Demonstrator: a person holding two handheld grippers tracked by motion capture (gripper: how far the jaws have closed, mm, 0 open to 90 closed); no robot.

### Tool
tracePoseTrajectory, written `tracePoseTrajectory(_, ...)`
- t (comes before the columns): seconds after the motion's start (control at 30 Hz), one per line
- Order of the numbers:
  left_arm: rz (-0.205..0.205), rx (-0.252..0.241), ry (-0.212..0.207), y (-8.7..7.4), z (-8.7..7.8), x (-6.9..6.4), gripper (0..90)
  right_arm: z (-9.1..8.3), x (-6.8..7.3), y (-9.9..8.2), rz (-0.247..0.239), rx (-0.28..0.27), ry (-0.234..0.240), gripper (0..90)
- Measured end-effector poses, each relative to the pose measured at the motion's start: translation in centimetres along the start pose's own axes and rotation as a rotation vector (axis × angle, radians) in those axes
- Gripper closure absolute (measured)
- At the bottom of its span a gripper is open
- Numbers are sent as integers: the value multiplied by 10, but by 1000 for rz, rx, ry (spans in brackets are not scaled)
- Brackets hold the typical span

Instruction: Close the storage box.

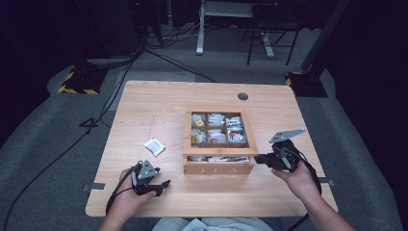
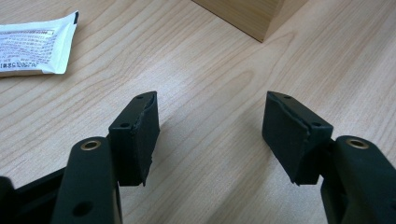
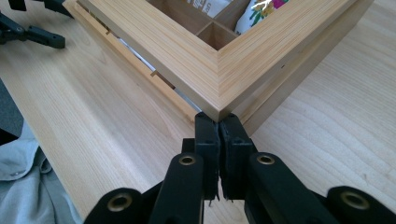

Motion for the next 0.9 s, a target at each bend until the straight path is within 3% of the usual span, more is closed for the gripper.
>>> tracePoseTrajectory(0.9, 0, 0, -3, 0, 0, 0, 370, 13, -1, -10, -5, 84, 7, 862)
Point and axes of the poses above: each handheld gripper's, and its own axes: z roughly forward along the jaws, y roughly out of its top, x roughly to its left, the point moved 4 cm from there along z, roughly forward along the jaws, and after that the axes turned 1 degree about -z, right-handed, at the moved point
